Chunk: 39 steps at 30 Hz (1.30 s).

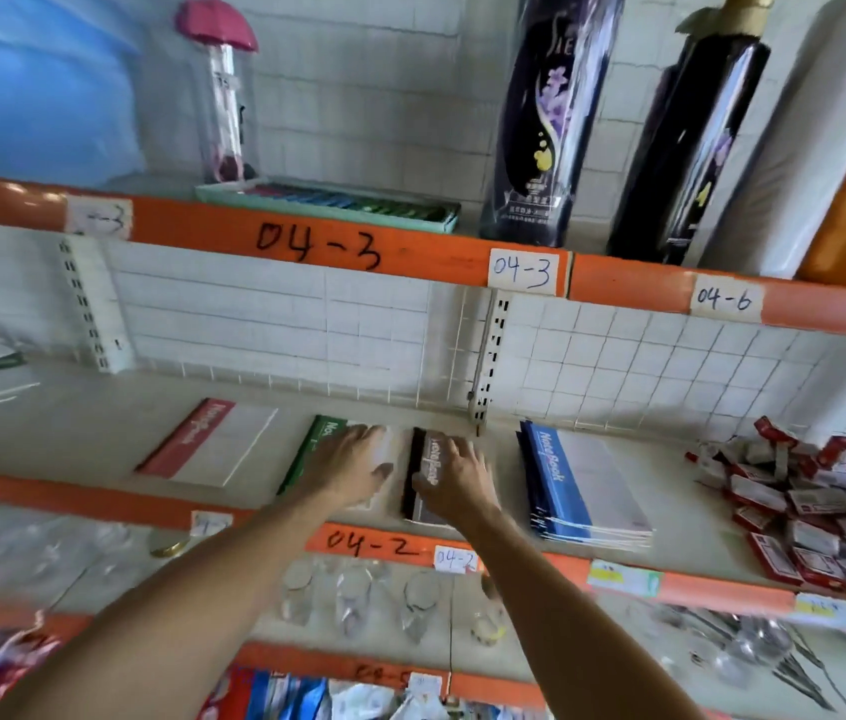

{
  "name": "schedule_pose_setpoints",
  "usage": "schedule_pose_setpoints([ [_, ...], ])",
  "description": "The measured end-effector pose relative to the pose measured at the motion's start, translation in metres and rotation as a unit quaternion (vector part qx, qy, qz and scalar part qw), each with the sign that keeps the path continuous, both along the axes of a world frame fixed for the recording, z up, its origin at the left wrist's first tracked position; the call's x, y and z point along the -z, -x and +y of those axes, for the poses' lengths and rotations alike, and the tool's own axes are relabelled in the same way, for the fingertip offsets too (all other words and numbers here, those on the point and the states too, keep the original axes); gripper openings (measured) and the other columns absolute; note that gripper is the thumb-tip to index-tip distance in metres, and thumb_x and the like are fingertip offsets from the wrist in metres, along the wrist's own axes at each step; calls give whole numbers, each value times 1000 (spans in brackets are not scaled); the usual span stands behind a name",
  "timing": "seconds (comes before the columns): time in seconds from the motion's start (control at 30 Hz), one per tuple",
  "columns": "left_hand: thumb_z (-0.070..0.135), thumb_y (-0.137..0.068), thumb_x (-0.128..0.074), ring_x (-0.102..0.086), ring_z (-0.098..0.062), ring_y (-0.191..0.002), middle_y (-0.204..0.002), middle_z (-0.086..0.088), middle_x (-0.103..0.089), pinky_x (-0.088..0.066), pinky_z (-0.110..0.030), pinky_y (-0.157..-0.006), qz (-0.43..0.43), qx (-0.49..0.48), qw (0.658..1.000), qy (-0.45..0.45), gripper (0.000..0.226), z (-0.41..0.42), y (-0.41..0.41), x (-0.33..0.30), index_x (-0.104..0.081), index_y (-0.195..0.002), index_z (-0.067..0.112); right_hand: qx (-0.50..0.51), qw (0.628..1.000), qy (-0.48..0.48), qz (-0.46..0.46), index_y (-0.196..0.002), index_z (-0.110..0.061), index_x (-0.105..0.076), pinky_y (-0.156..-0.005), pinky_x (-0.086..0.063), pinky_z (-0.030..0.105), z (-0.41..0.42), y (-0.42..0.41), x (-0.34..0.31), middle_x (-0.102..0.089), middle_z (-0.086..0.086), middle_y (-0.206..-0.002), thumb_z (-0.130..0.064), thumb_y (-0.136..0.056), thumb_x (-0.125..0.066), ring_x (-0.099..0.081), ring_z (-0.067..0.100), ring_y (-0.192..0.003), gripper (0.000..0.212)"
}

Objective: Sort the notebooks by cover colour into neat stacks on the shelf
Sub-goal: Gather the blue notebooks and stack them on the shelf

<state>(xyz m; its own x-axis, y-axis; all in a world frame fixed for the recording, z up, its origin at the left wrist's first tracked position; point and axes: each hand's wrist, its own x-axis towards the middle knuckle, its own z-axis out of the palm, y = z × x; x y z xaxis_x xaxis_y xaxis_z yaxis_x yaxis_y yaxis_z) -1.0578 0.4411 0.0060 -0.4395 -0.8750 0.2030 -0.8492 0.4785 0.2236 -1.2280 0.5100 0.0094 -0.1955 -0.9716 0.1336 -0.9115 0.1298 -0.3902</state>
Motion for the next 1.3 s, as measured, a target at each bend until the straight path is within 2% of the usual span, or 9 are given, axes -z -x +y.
schedule_pose_setpoints([
  [0.1, 46, -91, -59, -54, -24, -122, -136, -2, -58, -46, -37, -99, -28, -15, 999, 24, 57, -4, -68, -1, -46, -141, 21, -29, 1000, -2, -6, -147, -16, -35, -113, -28, 41, -13, -62, 4, -35, 6, -152, -46, -88, -60, -29, 28, -139, 71],
  [0.17, 47, -90, -58, -54, -23, -119, -130, -1, -61, -46, -37, -96, -40, -24, 999, 22, 53, -7, -114, 2, -49, -136, 22, -42, 999, -2, -20, -148, -15, -35, -113, -29, 39, -20, -107, 6, -36, 7, -151, -45, -89, -61, -32, 28, -139, 71],
  [0.27, 50, -90, -55, -51, -23, -126, -137, 1, -56, -44, -36, -99, -36, -53, 998, 11, 57, -10, -182, 7, -46, -141, 25, -55, 998, -12, -34, -144, -15, -39, -110, -32, 39, -28, -177, 10, -40, 7, -146, -44, -85, -62, -36, 29, -135, 69],
  [0.37, 53, -90, -56, -49, -26, -129, -144, -1, -52, -40, -37, -106, -36, -92, 995, 5, 61, -15, -243, 5, -44, -145, 28, -75, 996, -22, -39, -148, -16, -35, -113, -29, 39, -36, -241, 16, -35, 6, -151, -46, -87, -61, -31, 28, -140, 73],
  [0.43, 54, -91, -54, -47, -28, -130, -142, -2, -54, -38, -42, -108, -53, -97, 994, -6, 61, -18, -283, 8, -43, -144, 27, -87, 995, -27, -37, -149, -15, -34, -115, -28, 39, -40, -276, 21, -34, 6, -153, -45, -88, -62, -29, 26, -142, 73],
  [0.6, 57, -91, -48, -47, -27, -127, -135, -1, -57, -36, -40, -105, -92, -114, 989, -7, 58, -25, -382, 17, -46, -140, 24, -99, 994, -35, -25, -148, -14, -34, -113, -27, 38, -56, -356, 29, -35, 6, -152, -45, -89, -61, -29, 27, -141, 72],
  [0.7, 56, -89, -45, -48, -27, -124, -133, -1, -58, -35, -41, -106, -118, -115, 986, -3, 58, -29, -420, 21, -47, -138, 25, -100, 994, -45, -19, -145, -15, -36, -111, -29, 39, -65, -392, 31, -38, 7, -148, -46, -88, -60, -33, 28, -137, 69],
  [0.9, 55, -93, -48, -46, -26, -126, -137, -2, -54, -35, -40, -104, -124, -148, 981, -5, 61, -59, -490, 20, -41, -143, 23, -142, 988, -46, -30, -150, -16, -32, -115, -26, 40, -101, -471, 29, -32, 6, -155, -44, -90, -60, -27, 27, -143, 73],
  [1.3, 56, -92, -47, -46, -26, -129, -138, -2, -54, -36, -40, -107, -144, -209, 967, 4, 60, -172, -610, 4, -43, -142, 24, -180, 981, -38, -64, -147, -13, -35, -113, -29, 38, -247, -592, 31, -35, 8, -152, -44, -88, -62, -30, 27, -140, 72],
])
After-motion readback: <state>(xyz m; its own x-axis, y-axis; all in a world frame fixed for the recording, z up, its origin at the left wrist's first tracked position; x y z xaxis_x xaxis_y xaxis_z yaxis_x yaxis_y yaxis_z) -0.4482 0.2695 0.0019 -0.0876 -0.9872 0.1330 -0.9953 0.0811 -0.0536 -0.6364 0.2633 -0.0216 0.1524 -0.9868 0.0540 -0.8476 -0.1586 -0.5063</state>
